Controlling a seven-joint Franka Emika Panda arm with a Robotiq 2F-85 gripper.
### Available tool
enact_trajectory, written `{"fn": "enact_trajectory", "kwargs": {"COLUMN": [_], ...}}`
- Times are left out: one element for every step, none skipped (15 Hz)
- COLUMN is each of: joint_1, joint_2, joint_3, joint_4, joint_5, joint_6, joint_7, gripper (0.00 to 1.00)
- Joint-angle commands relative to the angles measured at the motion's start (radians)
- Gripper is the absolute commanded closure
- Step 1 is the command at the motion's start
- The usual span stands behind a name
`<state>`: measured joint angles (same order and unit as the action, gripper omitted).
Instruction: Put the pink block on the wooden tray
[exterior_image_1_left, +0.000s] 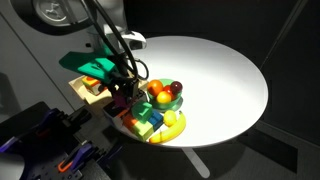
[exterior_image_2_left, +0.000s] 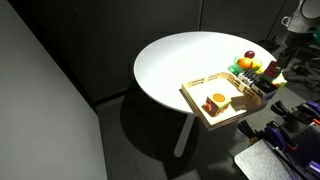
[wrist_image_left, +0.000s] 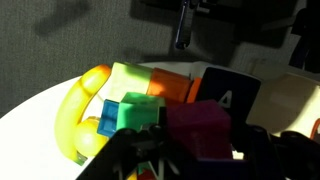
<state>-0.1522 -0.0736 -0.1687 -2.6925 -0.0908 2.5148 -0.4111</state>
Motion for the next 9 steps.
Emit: {"fn": "enact_trajectory", "kwargs": {"joint_1": [0.026, 0.036, 0.047, 0.058, 0.068, 0.078, 0.086, 0.094, 0.103], "joint_2": [-0.058, -0.064, -0.072, -0.080, -0.086, -0.089, -0.091, -0.093, -0.097], "joint_3": [0.030, 0.038, 0.047, 0.057, 0.066, 0.073, 0.082, 0.090, 0.098], "joint_4": [-0.056, -0.065, -0.075, -0.085, -0.091, -0.094, -0.097, -0.100, -0.104], "joint_5": [-0.037, -0.037, -0.035, -0.036, -0.035, -0.034, -0.037, -0.040, -0.040], "joint_6": [0.008, 0.009, 0.009, 0.011, 0.010, 0.007, 0.004, 0.003, 0.000], "joint_7": [0.031, 0.027, 0.023, 0.019, 0.022, 0.022, 0.027, 0.030, 0.028], "gripper": [0.67, 0.67, 0.67, 0.67, 0.67, 0.67, 0.67, 0.67, 0.67]}}
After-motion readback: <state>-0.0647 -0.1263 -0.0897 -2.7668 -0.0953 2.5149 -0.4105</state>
